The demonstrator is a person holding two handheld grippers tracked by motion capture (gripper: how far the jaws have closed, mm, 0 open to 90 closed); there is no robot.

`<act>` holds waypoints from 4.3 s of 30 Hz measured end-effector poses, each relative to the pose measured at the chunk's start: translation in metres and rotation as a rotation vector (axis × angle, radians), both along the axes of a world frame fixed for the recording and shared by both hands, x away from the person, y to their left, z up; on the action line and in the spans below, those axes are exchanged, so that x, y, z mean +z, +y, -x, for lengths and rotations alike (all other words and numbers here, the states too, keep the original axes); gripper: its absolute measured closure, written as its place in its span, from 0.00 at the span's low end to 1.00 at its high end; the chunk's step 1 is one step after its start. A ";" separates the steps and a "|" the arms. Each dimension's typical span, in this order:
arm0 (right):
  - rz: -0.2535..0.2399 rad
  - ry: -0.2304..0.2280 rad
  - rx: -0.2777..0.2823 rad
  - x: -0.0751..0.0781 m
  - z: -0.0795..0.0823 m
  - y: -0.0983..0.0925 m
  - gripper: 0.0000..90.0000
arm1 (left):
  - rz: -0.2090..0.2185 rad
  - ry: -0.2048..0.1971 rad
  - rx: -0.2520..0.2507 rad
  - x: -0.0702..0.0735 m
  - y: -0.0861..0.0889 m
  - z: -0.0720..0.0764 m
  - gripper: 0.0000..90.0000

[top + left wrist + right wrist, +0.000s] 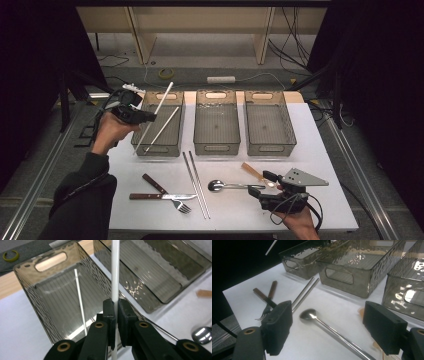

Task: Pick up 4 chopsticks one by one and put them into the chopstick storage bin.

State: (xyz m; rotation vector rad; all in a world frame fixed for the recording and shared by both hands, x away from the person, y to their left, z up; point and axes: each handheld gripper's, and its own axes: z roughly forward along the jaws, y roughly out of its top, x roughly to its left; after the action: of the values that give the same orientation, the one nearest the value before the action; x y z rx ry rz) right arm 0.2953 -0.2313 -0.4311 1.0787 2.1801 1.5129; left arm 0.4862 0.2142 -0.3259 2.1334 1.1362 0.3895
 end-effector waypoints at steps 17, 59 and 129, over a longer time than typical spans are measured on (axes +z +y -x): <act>-0.008 0.004 0.002 0.000 0.000 -0.001 0.28 | 0.024 -0.055 0.089 0.001 0.004 -0.037 0.94; -0.006 0.003 0.007 0.000 0.000 0.000 0.28 | 0.039 -0.017 0.175 -0.076 0.002 -0.043 0.94; 0.123 0.067 -0.025 -0.010 0.010 0.064 0.42 | 0.202 -0.117 0.050 -0.095 -0.014 0.119 0.30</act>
State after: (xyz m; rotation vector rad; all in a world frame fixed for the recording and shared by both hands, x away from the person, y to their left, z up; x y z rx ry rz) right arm 0.2853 -0.1676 -0.4410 1.1263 2.2628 1.3312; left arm 0.3676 0.1997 -0.4213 1.8858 1.1148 0.4000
